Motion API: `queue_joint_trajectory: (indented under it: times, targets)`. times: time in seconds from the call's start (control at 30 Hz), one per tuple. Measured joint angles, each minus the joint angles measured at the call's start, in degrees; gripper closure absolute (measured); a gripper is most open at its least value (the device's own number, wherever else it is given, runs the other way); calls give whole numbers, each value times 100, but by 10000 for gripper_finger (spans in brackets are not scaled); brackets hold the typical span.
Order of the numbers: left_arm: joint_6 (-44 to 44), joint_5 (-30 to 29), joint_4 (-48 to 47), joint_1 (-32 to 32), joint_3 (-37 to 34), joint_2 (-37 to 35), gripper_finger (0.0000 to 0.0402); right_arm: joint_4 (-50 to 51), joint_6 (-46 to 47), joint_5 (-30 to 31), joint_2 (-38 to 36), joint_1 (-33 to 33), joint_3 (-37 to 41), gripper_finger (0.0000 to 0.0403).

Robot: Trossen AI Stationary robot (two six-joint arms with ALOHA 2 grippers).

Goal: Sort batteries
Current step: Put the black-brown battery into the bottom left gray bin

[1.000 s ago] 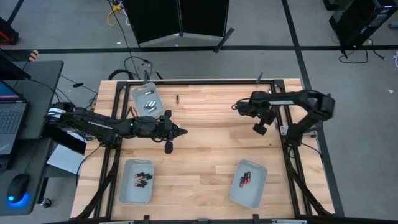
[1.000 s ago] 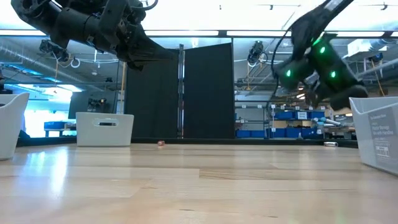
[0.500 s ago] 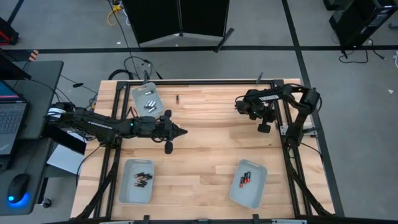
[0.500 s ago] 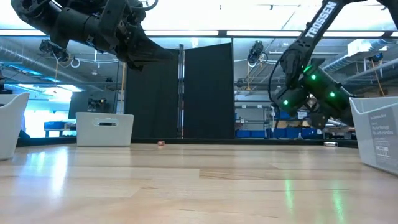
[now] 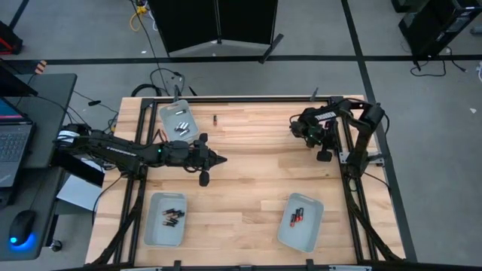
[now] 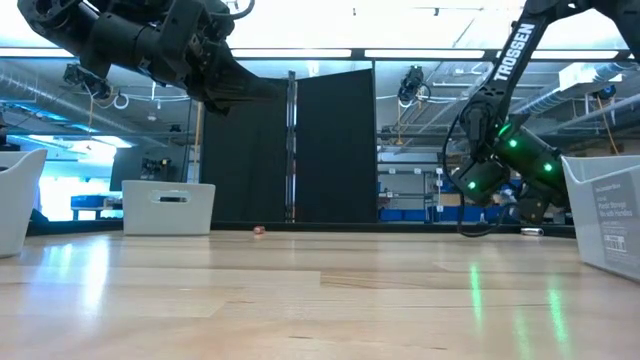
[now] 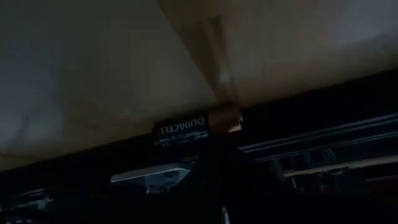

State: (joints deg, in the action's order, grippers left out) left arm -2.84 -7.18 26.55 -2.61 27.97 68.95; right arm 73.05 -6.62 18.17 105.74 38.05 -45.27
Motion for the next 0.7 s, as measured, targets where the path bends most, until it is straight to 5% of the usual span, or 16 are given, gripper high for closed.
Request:
queue_joint_trajectory:
  times: [0.7]
  targets:
    - [-35,1,-80,-1,0,-2,396,-448,-603,-614,-89,-125,-270,394]
